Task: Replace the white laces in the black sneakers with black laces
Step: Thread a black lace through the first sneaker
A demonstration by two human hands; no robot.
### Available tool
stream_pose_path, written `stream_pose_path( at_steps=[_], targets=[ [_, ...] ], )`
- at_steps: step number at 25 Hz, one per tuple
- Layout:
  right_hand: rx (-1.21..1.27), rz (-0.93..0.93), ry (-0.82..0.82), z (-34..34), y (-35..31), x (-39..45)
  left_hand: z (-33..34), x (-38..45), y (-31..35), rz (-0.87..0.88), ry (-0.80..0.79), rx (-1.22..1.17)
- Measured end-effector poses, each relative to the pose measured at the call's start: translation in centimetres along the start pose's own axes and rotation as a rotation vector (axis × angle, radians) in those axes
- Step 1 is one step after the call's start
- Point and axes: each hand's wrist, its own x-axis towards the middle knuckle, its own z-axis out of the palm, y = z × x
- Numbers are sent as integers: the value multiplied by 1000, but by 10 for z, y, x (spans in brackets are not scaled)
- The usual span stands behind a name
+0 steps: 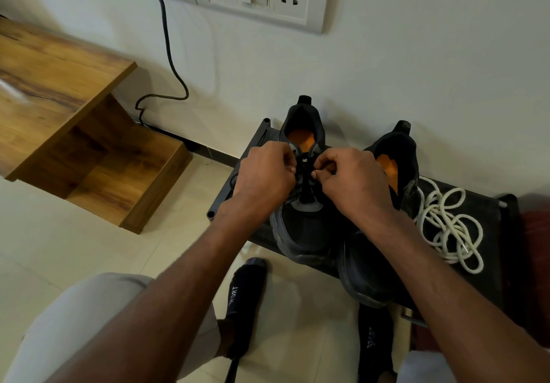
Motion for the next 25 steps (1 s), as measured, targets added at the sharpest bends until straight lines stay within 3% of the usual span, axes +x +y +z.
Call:
stream_pose_path(
  at_steps=[13,21,25],
  targets=[
    [39,50,-58,-2,-5,6,11,-3,2,82,82,3],
    [9,57,-69,2,-4,6,8,2,2,38,-8,-29],
    [167,63,-63,4,-3,10,10,0,2,34,-3,-52]
  ],
)
